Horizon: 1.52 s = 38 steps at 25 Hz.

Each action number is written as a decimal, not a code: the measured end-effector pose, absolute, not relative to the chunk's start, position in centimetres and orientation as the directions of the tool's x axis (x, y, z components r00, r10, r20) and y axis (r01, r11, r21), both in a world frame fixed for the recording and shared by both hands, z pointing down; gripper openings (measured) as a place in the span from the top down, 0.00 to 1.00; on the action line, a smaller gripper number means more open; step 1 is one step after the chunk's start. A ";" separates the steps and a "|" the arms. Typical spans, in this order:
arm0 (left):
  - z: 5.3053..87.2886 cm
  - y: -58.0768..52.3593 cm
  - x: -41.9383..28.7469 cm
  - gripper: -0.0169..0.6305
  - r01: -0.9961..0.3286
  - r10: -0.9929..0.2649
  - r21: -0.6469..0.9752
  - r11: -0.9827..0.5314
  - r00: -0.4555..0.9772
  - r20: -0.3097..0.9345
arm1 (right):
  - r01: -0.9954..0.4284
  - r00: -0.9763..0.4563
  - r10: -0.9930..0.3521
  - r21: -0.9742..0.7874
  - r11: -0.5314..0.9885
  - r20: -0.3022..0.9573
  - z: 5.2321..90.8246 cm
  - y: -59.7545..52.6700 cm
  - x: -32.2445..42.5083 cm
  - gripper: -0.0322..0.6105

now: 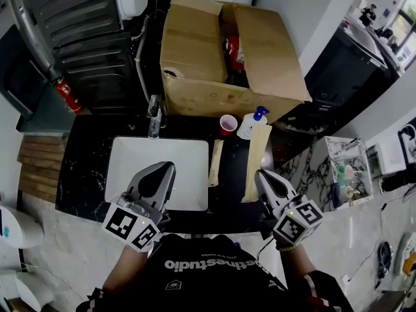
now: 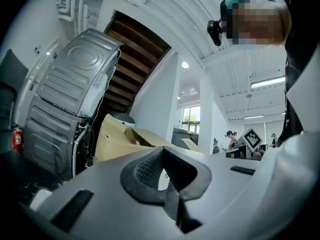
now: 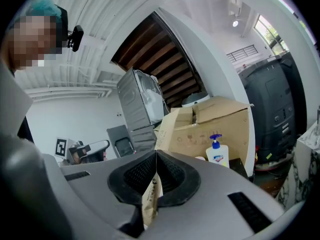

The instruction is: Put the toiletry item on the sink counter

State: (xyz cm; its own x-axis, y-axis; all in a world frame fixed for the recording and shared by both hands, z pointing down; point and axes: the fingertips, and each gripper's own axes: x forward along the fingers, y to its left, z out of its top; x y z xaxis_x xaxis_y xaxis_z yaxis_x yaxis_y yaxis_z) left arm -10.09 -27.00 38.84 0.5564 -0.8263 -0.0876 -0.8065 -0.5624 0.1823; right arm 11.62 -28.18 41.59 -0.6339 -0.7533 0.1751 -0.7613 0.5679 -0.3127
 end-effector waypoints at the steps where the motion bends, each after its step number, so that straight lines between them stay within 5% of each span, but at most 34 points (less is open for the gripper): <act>1: 38.9 -26.8 -10.0 0.95 -0.803 -0.824 0.186 -0.566 0.560 -0.087 | -0.761 -0.634 -0.749 -0.323 0.562 0.193 42.4 -28.5 11.8 0.89; 10: 39.9 -25.7 -10.7 0.95 -0.802 -0.827 0.213 -0.558 0.559 -0.060 | -0.779 -0.607 -0.671 -0.486 0.397 0.426 52.8 -33.5 12.5 0.89; 20: 41.1 -25.4 -12.2 0.95 -0.808 -0.844 0.271 -0.522 0.535 -0.031 | -0.849 -0.521 -0.553 -0.464 0.254 0.650 64.9 -37.2 12.6 0.89; 38: 42.2 -25.8 -13.2 0.95 -0.809 -0.854 0.311 -0.498 0.521 -0.011 | -0.876 -0.473 -0.491 -0.448 0.177 0.732 69.0 -38.9 12.9 0.87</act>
